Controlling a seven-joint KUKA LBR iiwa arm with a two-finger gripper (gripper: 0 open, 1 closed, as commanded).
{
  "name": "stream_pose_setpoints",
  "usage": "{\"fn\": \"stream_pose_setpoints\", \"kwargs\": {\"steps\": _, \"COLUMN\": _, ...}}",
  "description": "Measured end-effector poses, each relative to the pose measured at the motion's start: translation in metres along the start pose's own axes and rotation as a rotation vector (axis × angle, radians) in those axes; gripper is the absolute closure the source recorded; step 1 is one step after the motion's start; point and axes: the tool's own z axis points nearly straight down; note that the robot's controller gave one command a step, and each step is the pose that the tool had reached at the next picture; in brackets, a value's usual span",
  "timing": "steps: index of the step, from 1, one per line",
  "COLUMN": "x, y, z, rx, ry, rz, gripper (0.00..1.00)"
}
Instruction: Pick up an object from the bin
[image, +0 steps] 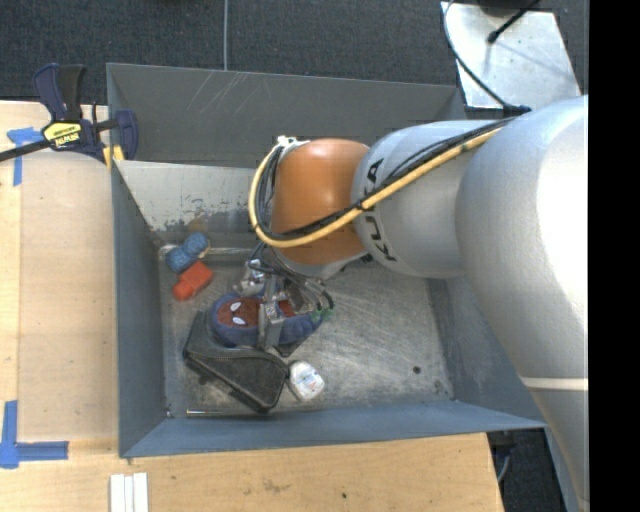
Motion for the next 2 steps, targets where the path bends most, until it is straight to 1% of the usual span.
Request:
{"fn": "stream_pose_setpoints", "kwargs": {"steps": 1, "x": -0.002, "y": 0.000, "z": -0.009, "rx": 0.000, "ry": 0.007, "rz": 0.001, "gripper": 1.00}}
{"fn": "stream_pose_setpoints", "kwargs": {"steps": 2, "x": -0.006, "y": 0.000, "z": -0.105, "rx": 0.000, "ry": 0.001, "rz": 0.001, "gripper": 1.00}}
